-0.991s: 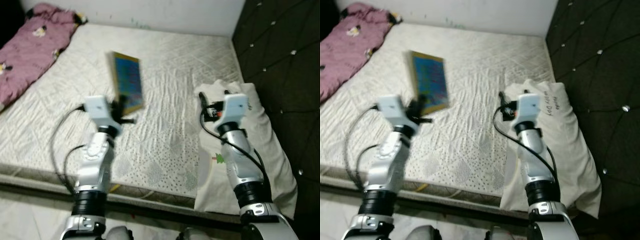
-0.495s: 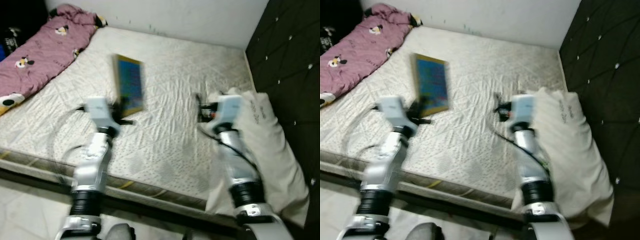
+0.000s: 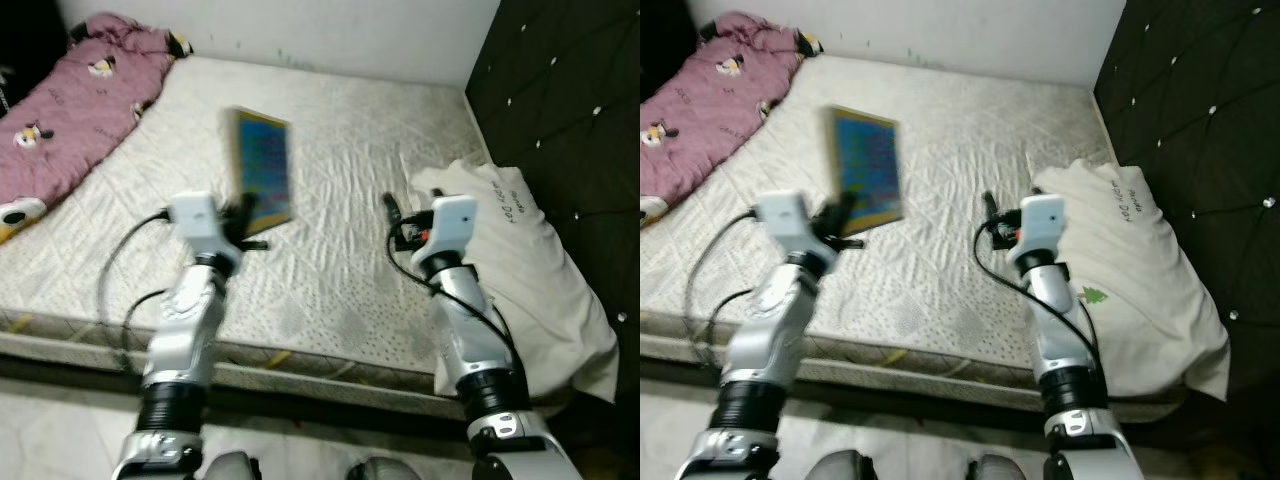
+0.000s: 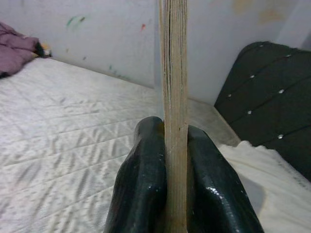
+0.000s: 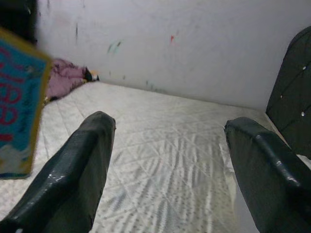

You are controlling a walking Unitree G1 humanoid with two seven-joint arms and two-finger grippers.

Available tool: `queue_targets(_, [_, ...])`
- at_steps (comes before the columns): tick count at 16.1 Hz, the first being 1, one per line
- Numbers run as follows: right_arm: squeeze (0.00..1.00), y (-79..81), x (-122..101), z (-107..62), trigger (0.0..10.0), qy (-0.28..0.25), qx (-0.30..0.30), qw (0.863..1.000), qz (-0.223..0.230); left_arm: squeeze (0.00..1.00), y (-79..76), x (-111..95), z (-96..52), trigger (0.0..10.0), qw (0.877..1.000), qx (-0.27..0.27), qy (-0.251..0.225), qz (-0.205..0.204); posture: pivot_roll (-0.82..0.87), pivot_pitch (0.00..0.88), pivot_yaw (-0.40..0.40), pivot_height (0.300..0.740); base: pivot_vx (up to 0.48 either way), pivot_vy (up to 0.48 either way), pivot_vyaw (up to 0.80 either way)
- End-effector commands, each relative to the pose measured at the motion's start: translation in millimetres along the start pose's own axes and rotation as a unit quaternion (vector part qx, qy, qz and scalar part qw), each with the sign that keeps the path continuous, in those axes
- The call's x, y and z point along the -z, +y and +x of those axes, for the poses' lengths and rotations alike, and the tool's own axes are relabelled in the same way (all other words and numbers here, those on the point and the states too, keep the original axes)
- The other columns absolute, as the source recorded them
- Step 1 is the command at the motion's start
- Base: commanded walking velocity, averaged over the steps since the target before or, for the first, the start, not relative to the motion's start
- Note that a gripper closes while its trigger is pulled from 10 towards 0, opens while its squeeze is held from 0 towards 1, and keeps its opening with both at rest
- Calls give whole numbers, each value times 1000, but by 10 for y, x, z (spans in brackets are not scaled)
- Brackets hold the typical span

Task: Clean up the room

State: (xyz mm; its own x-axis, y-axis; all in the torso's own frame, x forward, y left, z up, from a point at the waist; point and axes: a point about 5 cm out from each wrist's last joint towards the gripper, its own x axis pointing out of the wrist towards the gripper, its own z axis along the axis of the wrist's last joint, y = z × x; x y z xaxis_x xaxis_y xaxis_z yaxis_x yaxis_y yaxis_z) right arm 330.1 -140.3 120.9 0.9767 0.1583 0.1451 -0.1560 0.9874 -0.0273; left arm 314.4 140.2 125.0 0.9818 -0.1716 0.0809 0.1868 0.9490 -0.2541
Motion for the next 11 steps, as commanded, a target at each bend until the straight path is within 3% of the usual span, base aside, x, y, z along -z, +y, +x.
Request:
queue_targets(1, [0, -99, -37, 1, 10000, -4, 10, 1000, -8, 0, -170, -118, 50, 10000, 999, 33, -29, -2, -45, 0, -18, 740, 0, 0, -800])
queue_targets(4, [0, -93, -40, 5, 10000, -5, 10, 1000, -7, 0, -169, -127, 51, 10000, 999, 35, -31, -3, -45, 0, -16, 740, 0, 0, -621])
queue_targets(6, [0, -92, -41, 7, 10000, -5, 11, 1000, -6, 0, -172, -135, 50, 10000, 999, 39, -32, -4, -45, 0, -15, 740, 0, 0, 0])
queue_targets(11, [0, -99, -41, 9, 10000, -5, 14, 1000, -7, 0, -177, -147, 48, 10000, 998, 43, -34, -5, -45, 0, -15, 740, 325, 0, 0])
